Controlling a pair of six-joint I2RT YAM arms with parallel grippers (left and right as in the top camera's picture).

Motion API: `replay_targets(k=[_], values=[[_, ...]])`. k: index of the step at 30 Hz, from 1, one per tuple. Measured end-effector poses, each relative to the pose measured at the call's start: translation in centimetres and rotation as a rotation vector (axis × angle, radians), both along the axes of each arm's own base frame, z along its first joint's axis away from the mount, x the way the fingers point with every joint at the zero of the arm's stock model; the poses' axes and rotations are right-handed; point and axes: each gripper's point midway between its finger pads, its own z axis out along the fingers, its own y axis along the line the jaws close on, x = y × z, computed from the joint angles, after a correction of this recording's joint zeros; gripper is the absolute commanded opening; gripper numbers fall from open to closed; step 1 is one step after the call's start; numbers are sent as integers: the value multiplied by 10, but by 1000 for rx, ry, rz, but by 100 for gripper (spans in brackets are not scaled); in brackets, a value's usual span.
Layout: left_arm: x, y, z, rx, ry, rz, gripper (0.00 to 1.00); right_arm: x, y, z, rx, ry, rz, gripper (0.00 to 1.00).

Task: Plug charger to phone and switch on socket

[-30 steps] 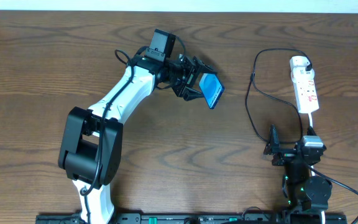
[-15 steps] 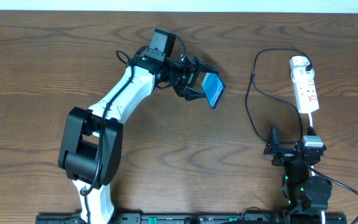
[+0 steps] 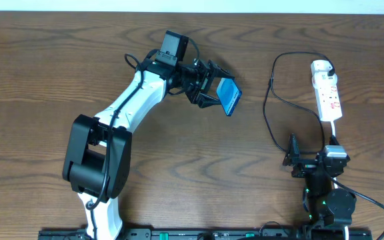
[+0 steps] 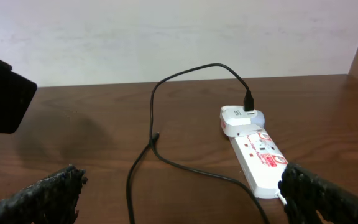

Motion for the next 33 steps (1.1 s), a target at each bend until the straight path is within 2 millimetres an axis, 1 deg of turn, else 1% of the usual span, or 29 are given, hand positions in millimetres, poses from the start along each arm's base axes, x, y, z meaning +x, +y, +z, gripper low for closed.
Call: replay_targets(k=[6,9,12,14,20,23,27,33], values=[[0,0,0,0,0,0,69,0,0,0,3,-1,0,99],[0,0,0,0,0,0,69,0,1,0,60,-2,0,99],[0,0,0,0,0,0,69,0,2,0,222,-4,-6,99],[0,0,0,0,0,0,69,0,3,0,386,-5,-10,99],[0,0,0,0,0,0,69,0,12,2,968,9,-6,99],[0,0,0,0,0,0,69,0,16,2,1154,27,3,99],[0,0,0,0,0,0,69,-1,20,3,1265,42,14,99],[0,0,0,0,0,0,69,-1,22,3,1327,51,17,99]])
